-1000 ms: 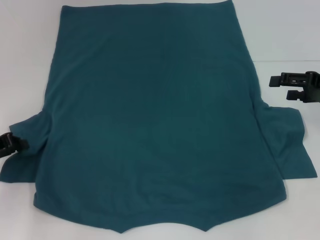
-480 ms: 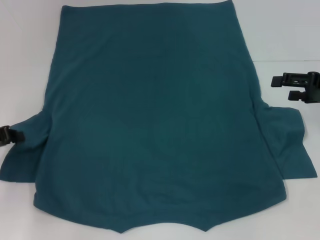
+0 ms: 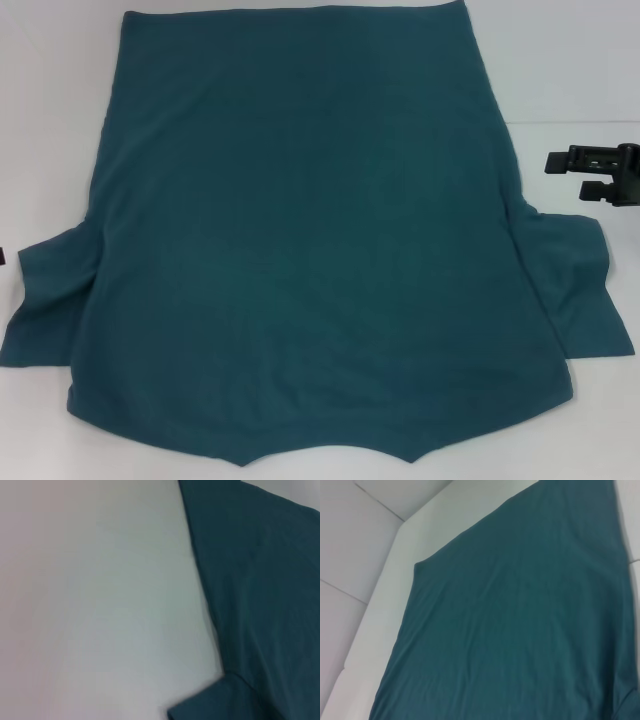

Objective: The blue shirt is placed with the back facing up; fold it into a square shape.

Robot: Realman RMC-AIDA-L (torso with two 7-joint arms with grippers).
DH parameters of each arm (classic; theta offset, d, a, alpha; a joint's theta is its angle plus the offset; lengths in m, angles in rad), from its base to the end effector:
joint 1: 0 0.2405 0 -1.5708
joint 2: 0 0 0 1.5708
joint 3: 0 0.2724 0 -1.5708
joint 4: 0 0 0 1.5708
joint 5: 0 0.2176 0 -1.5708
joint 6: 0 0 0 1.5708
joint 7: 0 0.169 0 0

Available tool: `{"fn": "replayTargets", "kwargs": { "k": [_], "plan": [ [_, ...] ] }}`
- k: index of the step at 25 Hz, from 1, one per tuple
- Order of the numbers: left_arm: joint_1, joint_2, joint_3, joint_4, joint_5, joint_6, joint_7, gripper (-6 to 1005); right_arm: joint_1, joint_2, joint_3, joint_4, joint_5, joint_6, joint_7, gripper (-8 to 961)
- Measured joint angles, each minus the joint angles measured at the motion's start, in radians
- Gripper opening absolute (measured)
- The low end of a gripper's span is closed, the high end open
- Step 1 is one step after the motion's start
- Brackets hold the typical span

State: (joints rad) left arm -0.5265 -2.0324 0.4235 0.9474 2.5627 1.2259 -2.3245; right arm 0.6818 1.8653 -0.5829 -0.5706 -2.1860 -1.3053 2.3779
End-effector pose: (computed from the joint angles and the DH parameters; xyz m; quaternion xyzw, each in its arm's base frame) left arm -0.3861 0.3852 0.0862 -0.7024 -0.6029 -0.0976 0.3656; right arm 0.3075 0.4369 0.0623 -0.7299 0.6174 0.2171 0.1976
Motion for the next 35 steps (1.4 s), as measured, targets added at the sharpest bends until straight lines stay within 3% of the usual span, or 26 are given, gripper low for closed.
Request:
{"fn": "replayTargets", "kwargs": {
  "k": [7,14,18,24,35],
  "plan": [
    [0.003,0.0,-0.026,-0.006,-0.021,0.058,-0.004,37,-0.001,0.0,0.0,0.0,0.0,0.004,0.0,945],
    [-0.004,0.023,-0.112,-0.043,-0.022,0.161,-0.091,108,-0.001,0.0,-0.001,0.0,-0.001,0.007,0.0,945],
    [-0.004,0.021,-0.106,-0.071,-0.018,0.152,-0.103,149,-0.001,0.002,-0.003,0.0,-0.001,0.013,0.0,945],
    [0.001,0.017,-0.106,-0.104,-0.019,0.093,-0.099,384,-0.002,0.004,-0.003,0.0,-0.002,0.013,0.0,945],
    [-0.007,0.017,-0.083,-0.146,-0.019,0.063,-0.096,429,-0.009,0.003,-0.001,0.001,-0.001,0.013,0.0,945]
  ]
}}
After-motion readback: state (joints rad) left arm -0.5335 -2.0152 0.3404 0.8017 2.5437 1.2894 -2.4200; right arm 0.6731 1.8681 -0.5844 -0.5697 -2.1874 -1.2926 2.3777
